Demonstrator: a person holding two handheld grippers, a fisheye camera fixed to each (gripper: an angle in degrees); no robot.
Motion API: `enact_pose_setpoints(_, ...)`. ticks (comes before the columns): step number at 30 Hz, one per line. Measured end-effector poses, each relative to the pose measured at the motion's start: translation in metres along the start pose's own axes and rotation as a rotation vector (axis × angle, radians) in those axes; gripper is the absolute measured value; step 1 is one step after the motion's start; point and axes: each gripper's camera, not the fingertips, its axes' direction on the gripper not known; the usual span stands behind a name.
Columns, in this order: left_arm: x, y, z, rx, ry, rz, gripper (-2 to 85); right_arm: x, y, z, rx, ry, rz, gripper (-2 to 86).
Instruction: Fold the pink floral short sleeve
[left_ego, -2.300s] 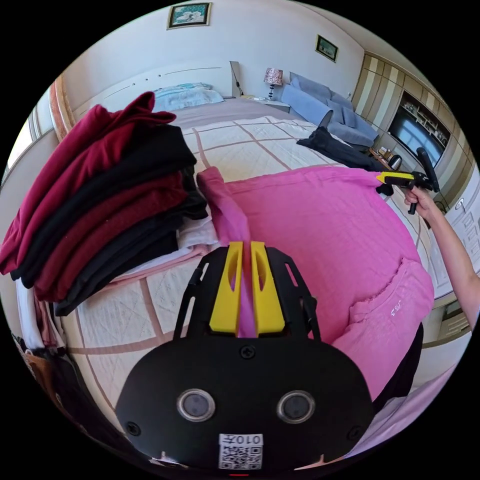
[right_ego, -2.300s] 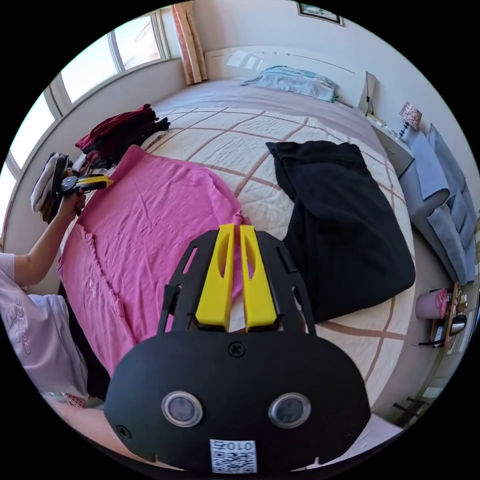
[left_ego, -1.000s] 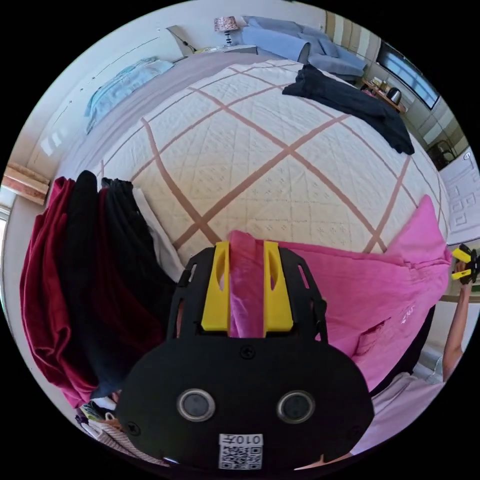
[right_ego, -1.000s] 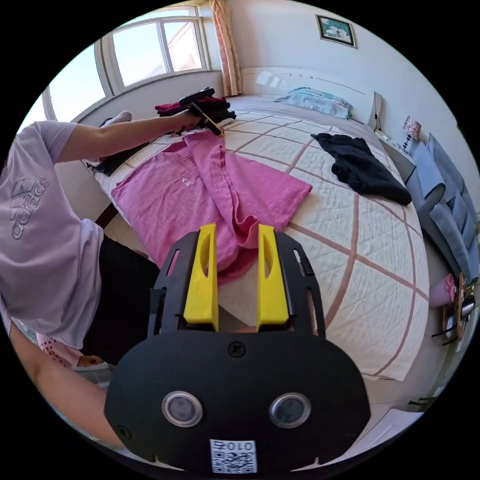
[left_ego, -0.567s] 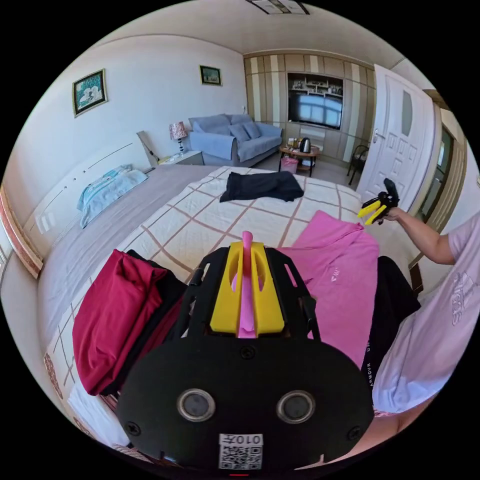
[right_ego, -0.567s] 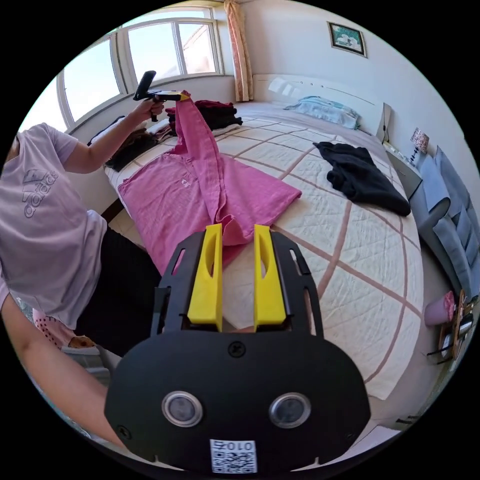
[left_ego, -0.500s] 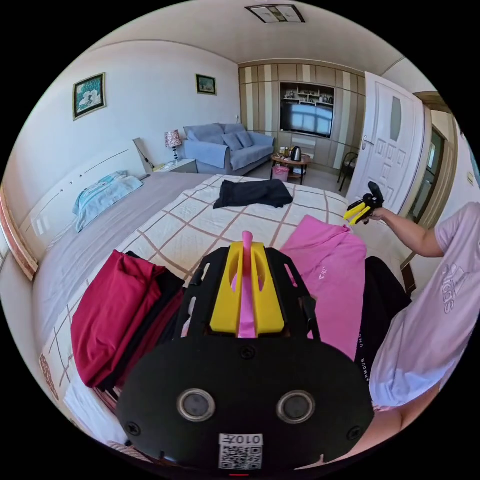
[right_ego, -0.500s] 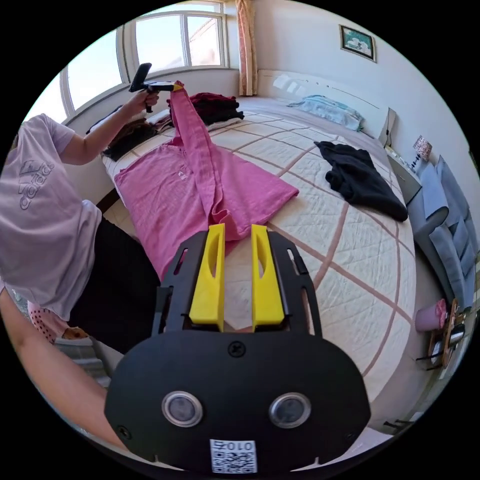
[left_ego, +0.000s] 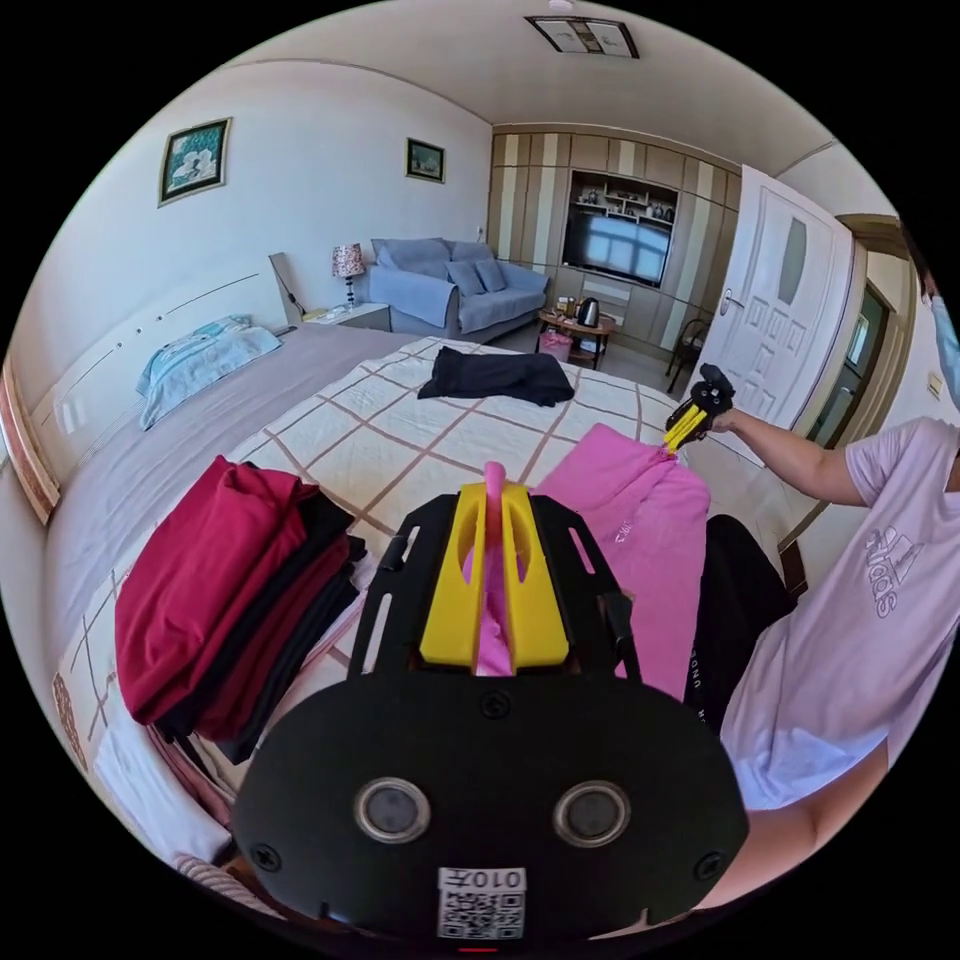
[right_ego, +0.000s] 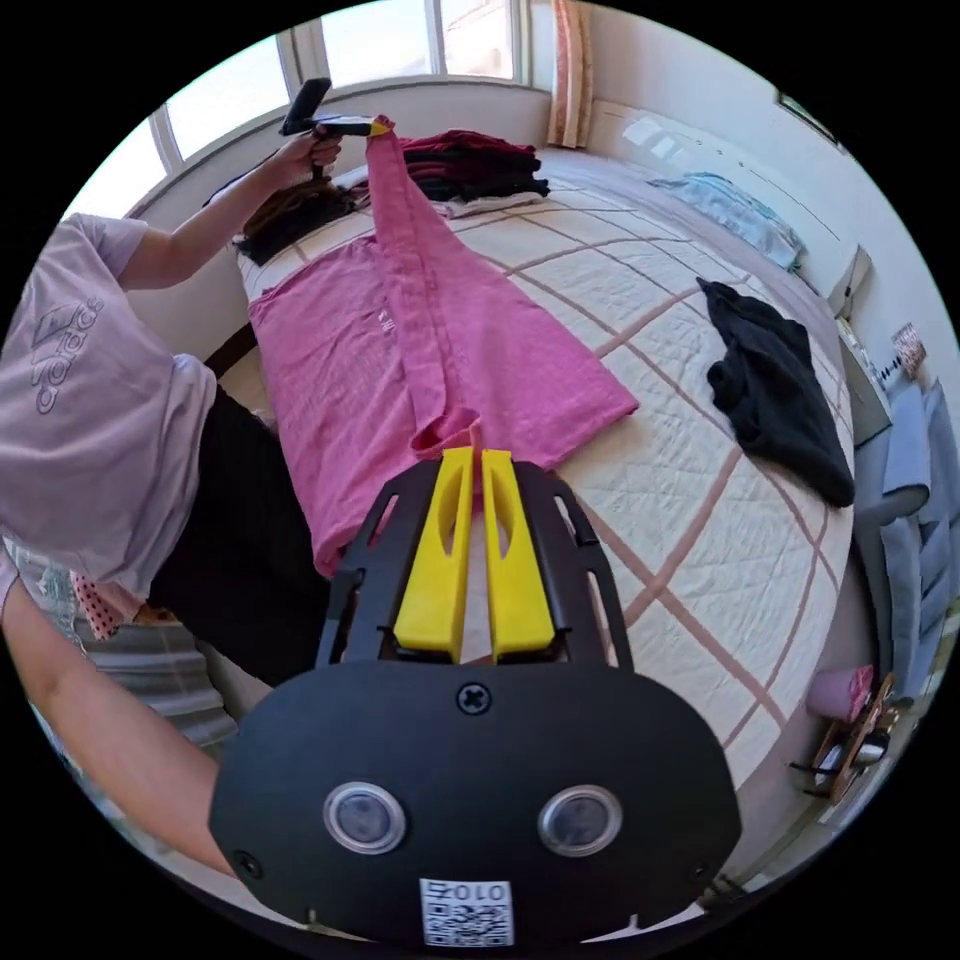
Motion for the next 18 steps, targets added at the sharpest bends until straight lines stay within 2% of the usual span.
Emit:
enact_pose_setpoints(4,0.001,0.010,-0.021,0.041,-0.012,0.003,0.5,0.020,0.037,-0.061,0.251,0.058,0.179,3.8)
enact_pose_setpoints(8,0.026,0.045,-0.057,0.125,0.029,0.095,0.5,0.004,0.074,-0.081,0.329,0.104,0.177,3.7)
enact_pose_setpoints(10,0.047,0.068,-0.065,0.116,0.068,0.173,0.4,-0.005,0.095,-0.066,0.297,0.023,0.168,3.7)
enact_pose_setpoints(12,0.072,0.102,-0.056,0.010,0.095,0.213,0.4,-0.011,0.102,-0.045,0.211,-0.059,0.160,3.7)
enact_pose_setpoints(15,0.098,0.139,-0.028,-0.150,0.096,0.214,0.4,-0.025,0.105,-0.014,0.101,-0.073,0.150,3.7)
enact_pose_setpoints(18,0.116,0.161,-0.006,-0.247,0.090,0.217,0.5,-0.023,0.110,-0.005,0.095,-0.085,0.183,3.6)
